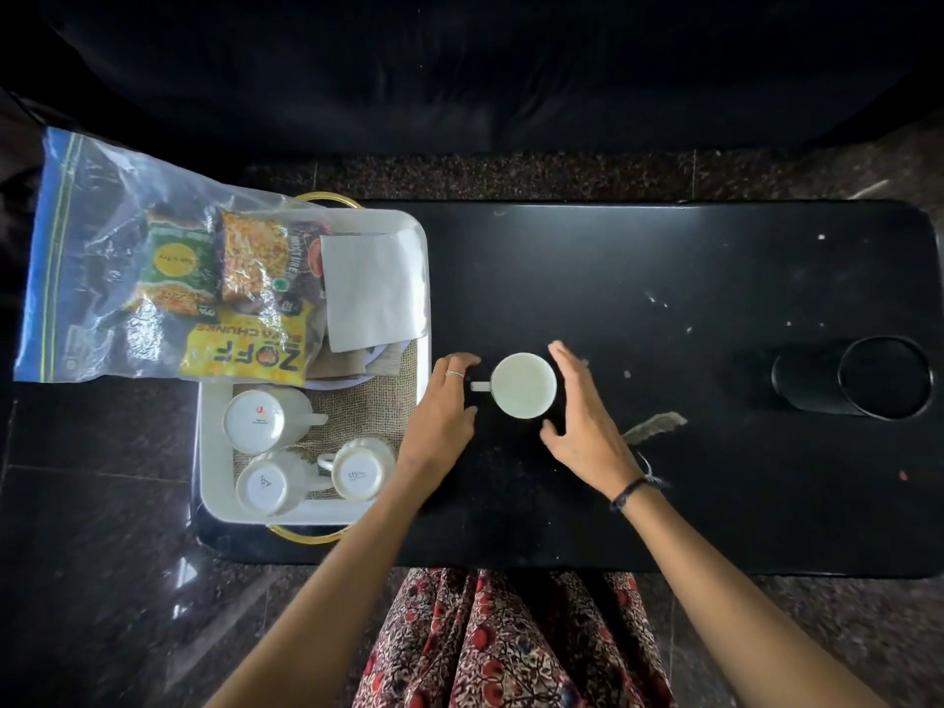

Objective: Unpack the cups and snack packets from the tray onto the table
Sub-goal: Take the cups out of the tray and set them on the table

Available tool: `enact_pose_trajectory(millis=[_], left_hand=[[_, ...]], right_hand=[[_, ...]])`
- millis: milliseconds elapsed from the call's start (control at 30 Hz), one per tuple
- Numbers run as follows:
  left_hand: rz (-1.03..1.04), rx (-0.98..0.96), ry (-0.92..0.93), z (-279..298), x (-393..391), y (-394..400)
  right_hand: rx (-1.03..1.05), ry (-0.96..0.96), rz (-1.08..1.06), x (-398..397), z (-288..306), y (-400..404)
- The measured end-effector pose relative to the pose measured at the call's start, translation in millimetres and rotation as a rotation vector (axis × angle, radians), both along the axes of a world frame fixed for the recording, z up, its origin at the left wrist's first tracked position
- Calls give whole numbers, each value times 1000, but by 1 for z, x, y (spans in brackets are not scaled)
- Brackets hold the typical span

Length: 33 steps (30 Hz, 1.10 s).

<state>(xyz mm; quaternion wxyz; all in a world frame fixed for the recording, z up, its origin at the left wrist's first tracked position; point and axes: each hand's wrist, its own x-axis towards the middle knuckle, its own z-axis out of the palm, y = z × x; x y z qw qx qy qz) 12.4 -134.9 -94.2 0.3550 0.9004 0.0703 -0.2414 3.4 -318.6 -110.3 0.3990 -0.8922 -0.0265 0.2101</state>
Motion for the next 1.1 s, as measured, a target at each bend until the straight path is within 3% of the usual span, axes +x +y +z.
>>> enact_pose_trajectory(millis=[133, 233, 333, 500, 633, 733, 900, 967, 1100], left_hand=[[206, -18, -144, 27, -14, -11], [263, -70, -253, 46, -21, -6], [405, -93, -314, 62, -22, 13], [541, 54, -325, 68, -16, 66], [601, 287, -255, 59, -21, 107], [664, 440, -108, 52, -28, 129], [964, 102, 149, 41, -24, 154], [1032, -3, 197, 37, -21, 160], [1047, -2, 209, 31, -15, 167]], right_hand=[[35, -345, -238, -11, 28, 12], [145, -459, -210, -3, 53, 43], [262, -302, -136, 9, 71, 94], [393, 24, -283, 22, 80, 177], [223, 343, -247, 25, 66, 220], [32, 439, -167, 26, 49, 238], [-108, 520, -133, 29, 28, 252], [-35, 615, -231, 32, 26, 256], [113, 774, -430, 29, 24, 263]])
